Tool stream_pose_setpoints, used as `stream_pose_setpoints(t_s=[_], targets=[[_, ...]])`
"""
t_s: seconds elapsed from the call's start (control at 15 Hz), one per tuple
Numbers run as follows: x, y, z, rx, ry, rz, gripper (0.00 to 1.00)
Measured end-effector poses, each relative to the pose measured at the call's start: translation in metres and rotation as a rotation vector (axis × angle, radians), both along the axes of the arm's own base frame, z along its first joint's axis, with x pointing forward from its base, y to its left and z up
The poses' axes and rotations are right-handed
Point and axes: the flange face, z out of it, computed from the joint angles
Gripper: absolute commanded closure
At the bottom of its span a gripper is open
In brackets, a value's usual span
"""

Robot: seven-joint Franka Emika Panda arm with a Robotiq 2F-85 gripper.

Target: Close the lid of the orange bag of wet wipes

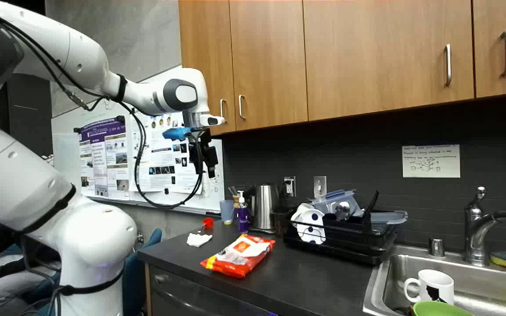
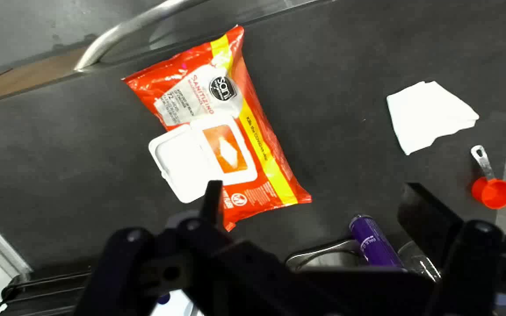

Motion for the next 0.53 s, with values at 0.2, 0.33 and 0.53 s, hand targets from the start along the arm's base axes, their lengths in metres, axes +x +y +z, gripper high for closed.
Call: stream_pose_setpoints(t_s=[0.2, 0.33, 0.53], targets=[[0.0000, 0.0000, 0.0005, 0.000, -0.001, 0.000, 0.00], [0.0000, 0.0000, 0.0005, 0.000, -0.001, 0.000, 0.00], [0.0000, 0.0000, -0.0004, -0.001, 0.003, 0.006, 0.00]])
